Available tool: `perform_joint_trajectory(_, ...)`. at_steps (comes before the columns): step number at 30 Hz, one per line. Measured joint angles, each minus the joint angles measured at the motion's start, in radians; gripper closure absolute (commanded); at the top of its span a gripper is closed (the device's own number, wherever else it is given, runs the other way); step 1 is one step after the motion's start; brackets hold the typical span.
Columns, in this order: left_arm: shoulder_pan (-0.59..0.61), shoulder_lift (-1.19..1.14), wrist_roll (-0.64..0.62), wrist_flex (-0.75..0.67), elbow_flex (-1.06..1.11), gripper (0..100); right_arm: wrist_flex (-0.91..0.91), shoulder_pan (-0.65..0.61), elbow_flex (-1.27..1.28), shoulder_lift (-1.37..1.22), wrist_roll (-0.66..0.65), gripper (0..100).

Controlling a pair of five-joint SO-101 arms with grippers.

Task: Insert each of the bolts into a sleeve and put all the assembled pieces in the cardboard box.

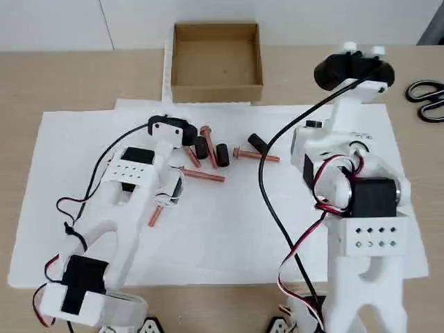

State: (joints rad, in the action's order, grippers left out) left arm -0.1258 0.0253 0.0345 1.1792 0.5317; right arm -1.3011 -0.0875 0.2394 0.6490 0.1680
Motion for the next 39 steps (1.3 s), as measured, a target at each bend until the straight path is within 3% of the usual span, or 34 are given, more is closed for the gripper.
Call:
perform_joint_trajectory(17,-0.003,-0.103,0.005,-0.063,-0.015,94,0.0,0.0,0.0,0.0,0.0,99.5)
perform_joint_trajectory(21,-0.003,-0.103,0.008,-0.063,-0.015,100,0.0,0.0,0.0,0.0,0.0,99.5)
perform_joint_trajectory(28,-0.015,-0.103,0.005,-0.035,-0.037,99,0.0,0.0,0.0,0.0,0.0,99.5)
perform_joint_trajectory(39,-0.051,0.18,0.008,0.068,-0.097,99,0.005,-0.023,0.087,0.005,-0.023,99.1)
